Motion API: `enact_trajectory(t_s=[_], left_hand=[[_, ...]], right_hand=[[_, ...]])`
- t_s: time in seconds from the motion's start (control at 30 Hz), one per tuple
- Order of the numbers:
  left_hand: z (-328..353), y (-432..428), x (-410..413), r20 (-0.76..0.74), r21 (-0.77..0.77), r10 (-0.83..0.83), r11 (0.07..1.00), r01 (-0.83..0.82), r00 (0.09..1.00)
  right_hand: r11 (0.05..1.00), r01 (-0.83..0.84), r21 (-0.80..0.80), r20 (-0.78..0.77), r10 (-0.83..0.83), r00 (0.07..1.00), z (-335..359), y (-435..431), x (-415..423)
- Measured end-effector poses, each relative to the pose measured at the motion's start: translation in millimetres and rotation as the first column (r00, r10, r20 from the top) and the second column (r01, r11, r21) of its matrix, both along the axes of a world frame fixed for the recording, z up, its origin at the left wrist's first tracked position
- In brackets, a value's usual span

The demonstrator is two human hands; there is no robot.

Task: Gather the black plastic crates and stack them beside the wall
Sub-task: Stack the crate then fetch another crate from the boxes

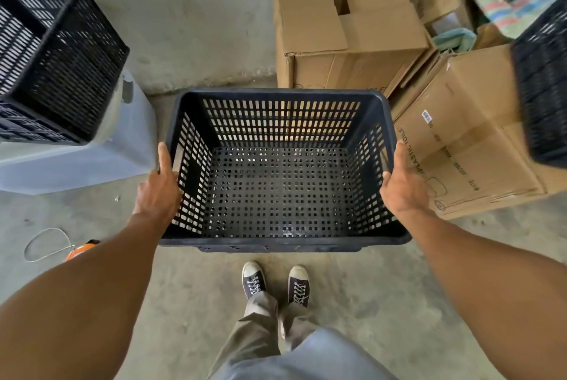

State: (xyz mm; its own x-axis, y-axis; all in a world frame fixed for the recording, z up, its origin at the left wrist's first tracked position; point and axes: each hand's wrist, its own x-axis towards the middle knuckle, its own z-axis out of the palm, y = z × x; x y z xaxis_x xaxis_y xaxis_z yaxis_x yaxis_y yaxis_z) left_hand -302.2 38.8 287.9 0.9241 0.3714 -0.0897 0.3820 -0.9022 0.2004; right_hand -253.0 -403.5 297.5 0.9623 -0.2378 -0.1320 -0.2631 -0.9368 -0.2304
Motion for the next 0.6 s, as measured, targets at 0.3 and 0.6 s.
enact_trajectory(t_s=[0.3,0.6], left_hand=[[-3.2,-9.9,-12.7,-0.033,-0.109,0.056,0.992,-0.059,0.998],[-2.3,-1.1,0.9,-0.078,-0.097,0.023,0.995,-0.031,0.997]], right_hand=[[0.999,0.048,0.016,0.018,-0.048,0.999,-1.6,-10.7,-6.9],[0.998,0.053,-0.015,0.028,-0.053,0.998,-3.6,-2.6,-0.6]])
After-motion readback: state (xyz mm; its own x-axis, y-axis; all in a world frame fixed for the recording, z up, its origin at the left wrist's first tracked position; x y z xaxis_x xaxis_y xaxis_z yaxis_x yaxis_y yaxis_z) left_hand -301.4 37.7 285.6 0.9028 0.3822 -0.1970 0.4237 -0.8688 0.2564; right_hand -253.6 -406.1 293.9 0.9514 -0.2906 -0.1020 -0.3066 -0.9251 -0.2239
